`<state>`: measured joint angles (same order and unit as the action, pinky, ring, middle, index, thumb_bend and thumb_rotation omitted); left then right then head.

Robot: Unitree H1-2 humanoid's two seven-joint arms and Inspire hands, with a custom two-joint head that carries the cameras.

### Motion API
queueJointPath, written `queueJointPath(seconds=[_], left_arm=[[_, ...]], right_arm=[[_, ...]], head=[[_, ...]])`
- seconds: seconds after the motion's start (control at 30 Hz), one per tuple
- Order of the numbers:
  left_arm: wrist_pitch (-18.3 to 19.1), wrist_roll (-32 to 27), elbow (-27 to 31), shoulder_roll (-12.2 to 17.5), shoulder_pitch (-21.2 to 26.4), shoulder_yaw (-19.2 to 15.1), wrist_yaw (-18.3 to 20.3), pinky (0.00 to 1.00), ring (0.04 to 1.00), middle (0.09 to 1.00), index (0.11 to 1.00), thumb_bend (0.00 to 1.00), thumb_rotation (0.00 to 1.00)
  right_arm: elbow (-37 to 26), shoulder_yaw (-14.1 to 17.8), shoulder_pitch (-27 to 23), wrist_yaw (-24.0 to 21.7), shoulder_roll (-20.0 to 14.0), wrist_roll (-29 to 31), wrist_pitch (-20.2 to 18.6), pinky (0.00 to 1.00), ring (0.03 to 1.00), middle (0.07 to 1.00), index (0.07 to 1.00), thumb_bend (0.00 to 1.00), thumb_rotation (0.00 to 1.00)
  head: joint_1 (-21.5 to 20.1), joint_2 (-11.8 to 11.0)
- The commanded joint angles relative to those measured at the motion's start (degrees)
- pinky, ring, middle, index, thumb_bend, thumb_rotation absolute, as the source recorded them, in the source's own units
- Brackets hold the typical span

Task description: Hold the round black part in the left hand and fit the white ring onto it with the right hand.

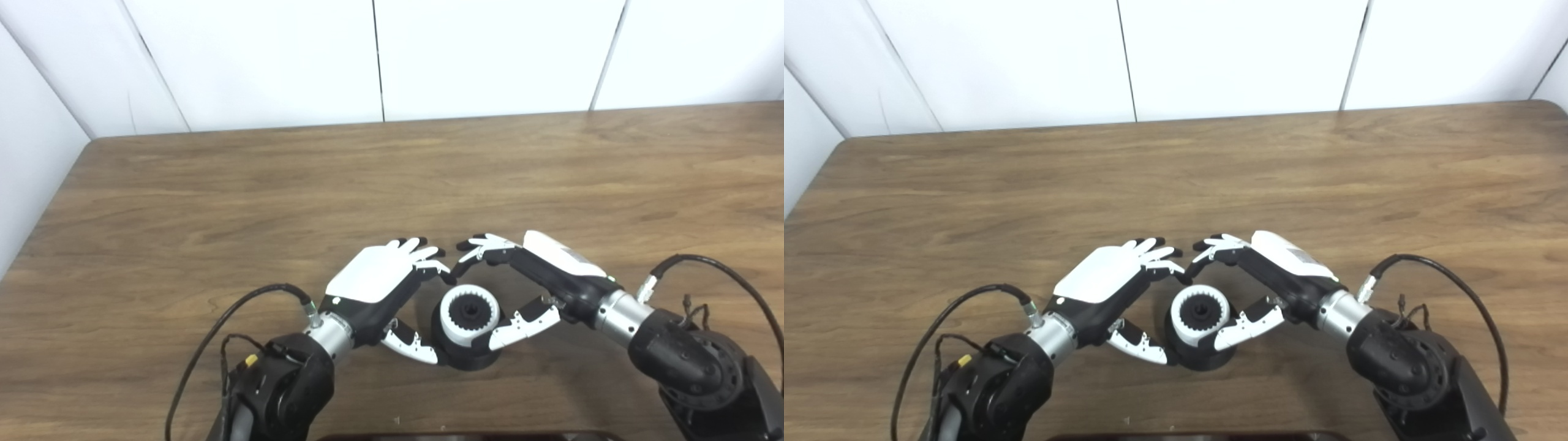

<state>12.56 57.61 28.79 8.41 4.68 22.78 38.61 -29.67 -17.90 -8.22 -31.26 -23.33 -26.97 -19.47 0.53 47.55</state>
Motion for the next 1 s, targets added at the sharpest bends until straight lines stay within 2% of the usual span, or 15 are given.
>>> queueJointPath(seconds=[0.0,0.4,0.57,0.77,0.97], left_arm=[[-1.23,0.11,1.36,0.21,1.14,-0.50,-1.93,1.00,1.000,0.943,0.784,0.96,0.29],[-0.20,0.23,1.28,0.46,1.14,-1.61,-1.15,1.00,1.000,0.954,0.859,0.99,0.30],[0.83,0.43,2.14,0.49,0.66,-2.38,-0.15,1.00,1.000,0.984,0.891,0.99,0.29],[2.73,-2.44,3.18,0.98,0.50,-3.61,3.03,1.00,1.000,1.000,0.923,0.99,0.29],[5.01,-6.84,4.02,1.41,0.43,-5.71,4.22,0.99,1.000,1.000,0.961,1.00,0.30]], right_arm=[[-0.75,1.15,-1.05,1.06,-0.08,0.23,0.60,0.84,0.969,0.905,0.766,0.93,0.39],[-0.12,2.71,-0.20,2.65,1.65,0.41,0.86,0.85,0.960,0.905,0.774,0.94,0.38],[-0.26,2.62,0.05,3.02,1.69,-0.89,0.81,0.86,0.974,0.937,0.810,0.95,0.43],[-0.71,2.93,0.13,3.22,1.49,-1.45,0.65,0.89,0.997,0.974,0.880,0.95,0.46],[-1.56,3.77,0.27,2.90,1.24,-1.18,-0.31,0.91,1.000,0.986,0.903,0.95,0.46]], head=[[0.04,0.13],[0.04,0.11],[-0.09,-0.02],[-0.22,0.13],[-0.26,0.41]])
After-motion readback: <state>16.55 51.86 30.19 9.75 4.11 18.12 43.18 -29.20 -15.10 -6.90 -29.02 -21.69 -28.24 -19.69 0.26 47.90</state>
